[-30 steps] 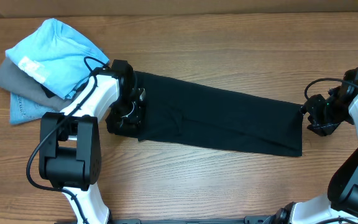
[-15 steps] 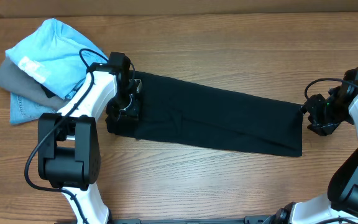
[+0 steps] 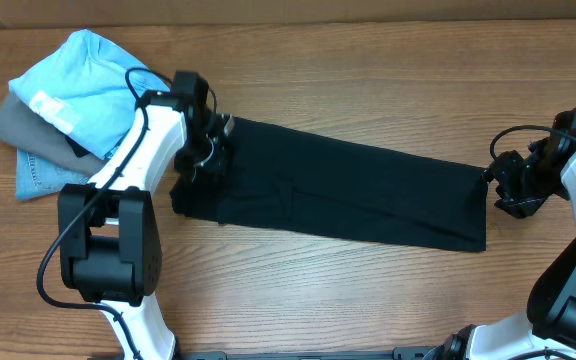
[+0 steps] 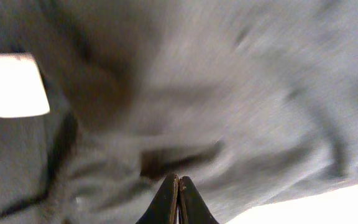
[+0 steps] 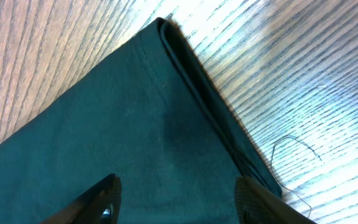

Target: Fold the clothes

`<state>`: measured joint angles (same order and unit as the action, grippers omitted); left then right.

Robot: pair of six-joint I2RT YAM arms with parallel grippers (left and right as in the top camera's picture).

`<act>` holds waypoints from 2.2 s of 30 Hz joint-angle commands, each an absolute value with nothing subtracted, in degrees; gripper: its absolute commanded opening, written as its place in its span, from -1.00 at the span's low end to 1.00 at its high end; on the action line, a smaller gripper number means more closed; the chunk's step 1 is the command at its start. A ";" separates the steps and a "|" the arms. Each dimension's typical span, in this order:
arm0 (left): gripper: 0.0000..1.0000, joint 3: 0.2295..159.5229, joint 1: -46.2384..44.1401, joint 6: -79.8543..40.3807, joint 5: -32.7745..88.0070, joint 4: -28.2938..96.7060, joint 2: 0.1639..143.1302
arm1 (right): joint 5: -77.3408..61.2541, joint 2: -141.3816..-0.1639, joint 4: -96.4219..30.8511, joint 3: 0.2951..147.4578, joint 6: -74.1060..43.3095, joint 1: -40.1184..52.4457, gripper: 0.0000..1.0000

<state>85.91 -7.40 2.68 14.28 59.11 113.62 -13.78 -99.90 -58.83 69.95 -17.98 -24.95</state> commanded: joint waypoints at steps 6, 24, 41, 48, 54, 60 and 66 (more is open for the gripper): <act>-0.92 86.48 -10.59 7.92 19.00 55.42 112.29 | -15.11 -98.06 -58.61 69.36 -17.50 -29.28 0.46; -0.49 75.05 -11.92 7.11 16.12 47.09 112.53 | -21.15 -98.50 -44.31 53.06 -8.97 -31.99 0.38; -0.52 75.05 -11.92 7.05 16.14 46.89 112.53 | -30.09 -98.80 -39.57 48.88 -5.98 -28.45 -0.92; -0.69 76.05 -11.90 7.03 16.14 48.16 112.49 | -23.14 -94.50 -49.08 60.10 -7.57 -30.04 -0.92; -0.74 82.85 -11.90 6.83 16.12 53.60 112.49 | -18.92 -92.36 -57.06 71.96 -7.46 -29.69 -0.92; -0.71 91.39 -11.90 6.85 16.08 58.98 112.49 | -19.18 -92.36 -59.48 75.50 -7.44 -22.96 -0.92; -0.67 94.67 -11.90 6.83 16.10 60.49 112.49 | -18.90 -92.38 -58.52 75.50 -10.74 -11.66 -0.92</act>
<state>93.14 -12.23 6.57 16.25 60.07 113.45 -19.07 -93.12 -59.05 74.43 -8.19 -15.66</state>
